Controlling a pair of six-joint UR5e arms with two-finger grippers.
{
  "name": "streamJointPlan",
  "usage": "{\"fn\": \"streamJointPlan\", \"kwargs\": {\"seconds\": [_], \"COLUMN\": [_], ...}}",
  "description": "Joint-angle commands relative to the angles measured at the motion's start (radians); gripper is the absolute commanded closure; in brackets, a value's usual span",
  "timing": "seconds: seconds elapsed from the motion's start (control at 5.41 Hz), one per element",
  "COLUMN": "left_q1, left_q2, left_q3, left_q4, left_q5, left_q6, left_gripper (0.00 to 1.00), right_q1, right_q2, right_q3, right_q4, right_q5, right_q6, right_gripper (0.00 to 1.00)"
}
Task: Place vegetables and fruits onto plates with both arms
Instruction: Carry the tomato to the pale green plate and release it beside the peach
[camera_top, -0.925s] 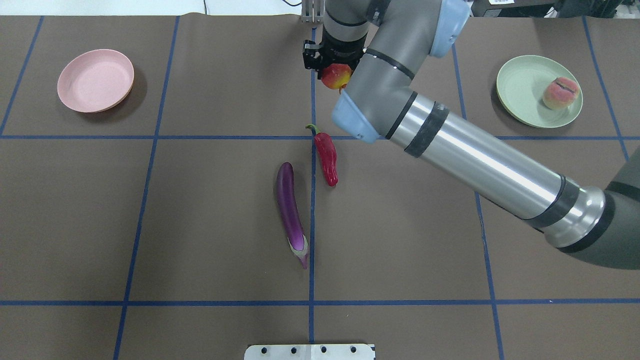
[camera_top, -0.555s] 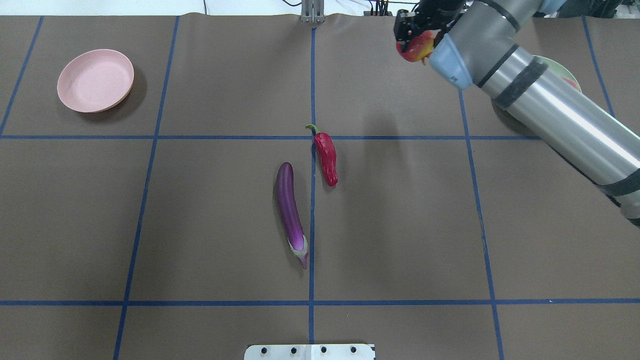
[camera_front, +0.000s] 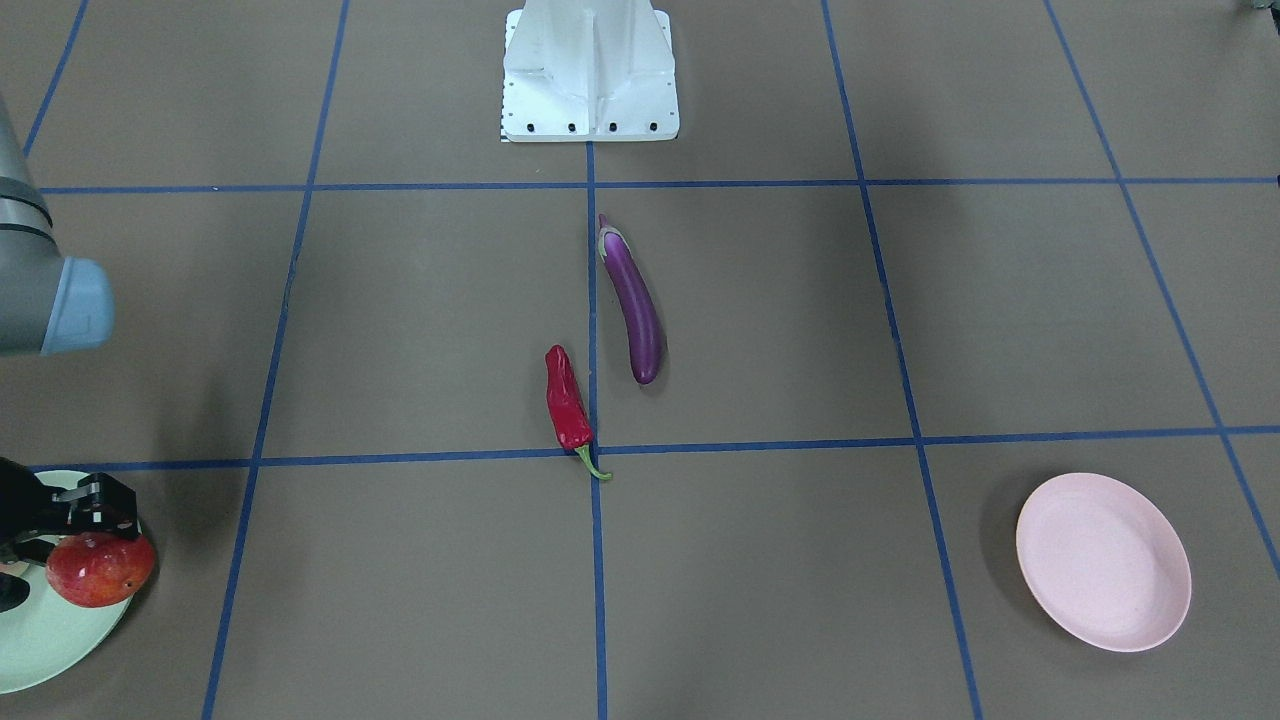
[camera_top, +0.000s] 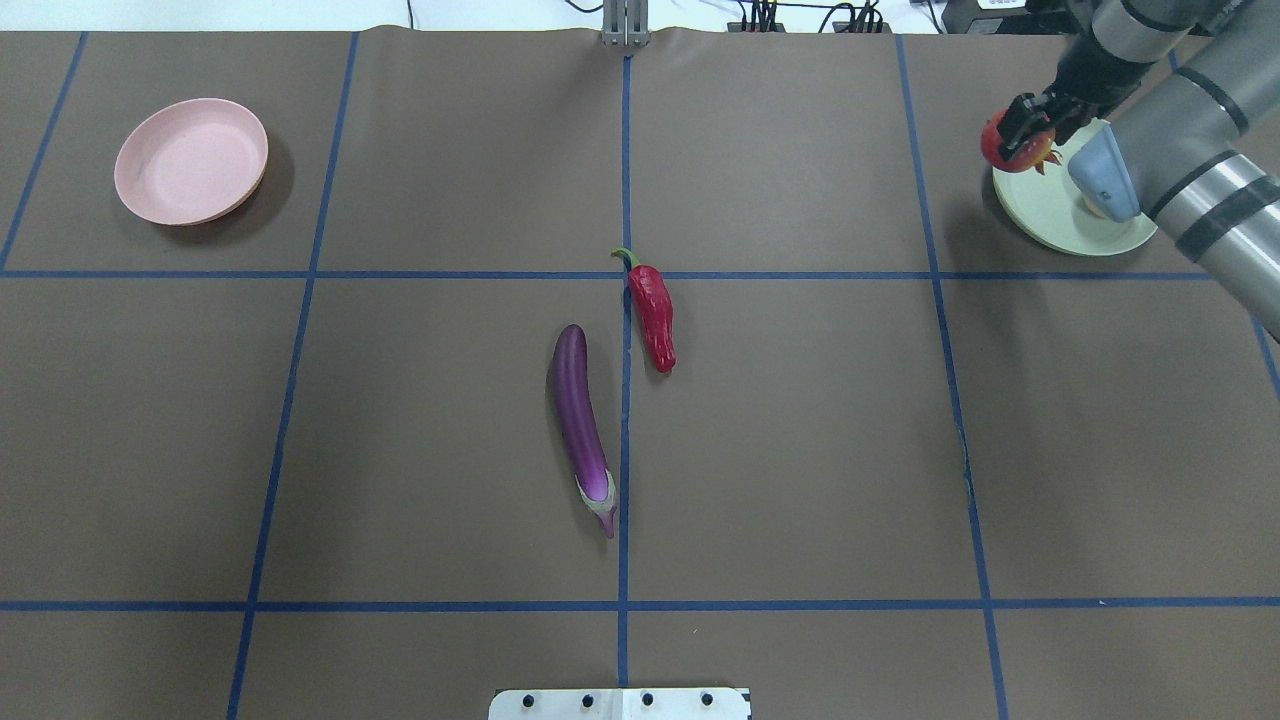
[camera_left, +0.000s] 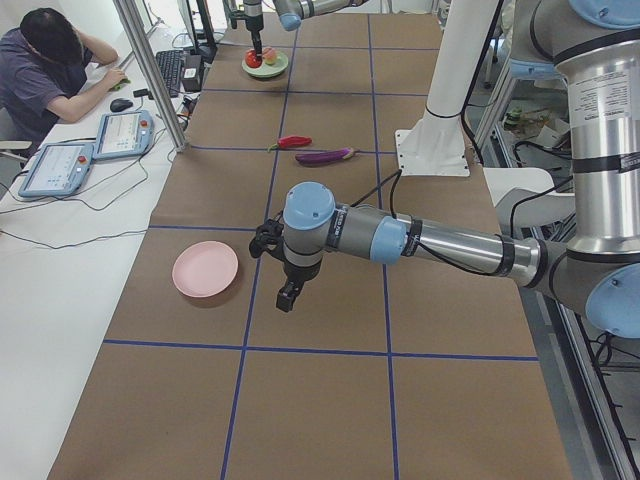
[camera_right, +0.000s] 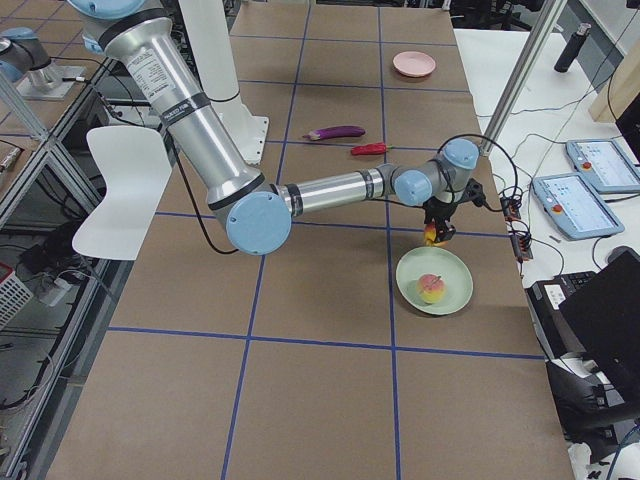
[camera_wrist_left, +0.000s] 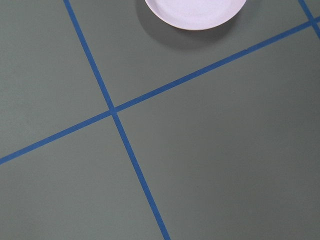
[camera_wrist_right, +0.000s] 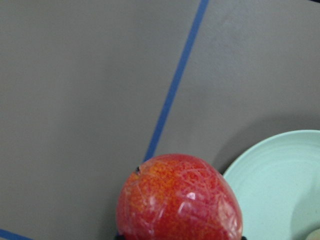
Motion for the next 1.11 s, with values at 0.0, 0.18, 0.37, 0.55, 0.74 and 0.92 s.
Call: {"fn": "streamJointPlan", "kwargs": {"seconds": [0.0,0.18,0.37,0.55,0.74,0.92], "left_q1": [0.0,0.0,0.0,0.002,0.006,0.047], "left_q2": [0.0,0.0,0.0,-0.011,-0.033,-0.114], "left_q3": [0.006,0.006,0.005,0.009,0.014,0.006], "left_q4": [-0.011,-0.013,-0.013,-0.051,-0.063,-0.08], "left_q5": [-0.005,-0.006,-0.008,-0.026,-0.029,-0.072], "left_q6": [-0.001,0.0,-0.001,-0.011,-0.105,-0.393], "left_gripper": [0.0,0.0,0.0,0.0,0.0,0.0], "right_q1": [0.018,0.017,0.016,0.007,-0.031,-0.035], "right_q2": [-0.029,-0.02,-0.019,-0.02,-0.019,-0.04], "right_q3": [-0.111,-0.097,-0.015,0.082,0.187,0.273], "right_q4": [0.103,0.103,0.091,0.086,0.01,-0.033], "right_q5": [-0.037,-0.028,0.017,0.054,0.052,0.051], "right_q6": [-0.056,-0.026,0.105,0.267,0.36,0.381], "right_gripper": [0.86,0.01,0.0,0.0,0.0,0.0]}}
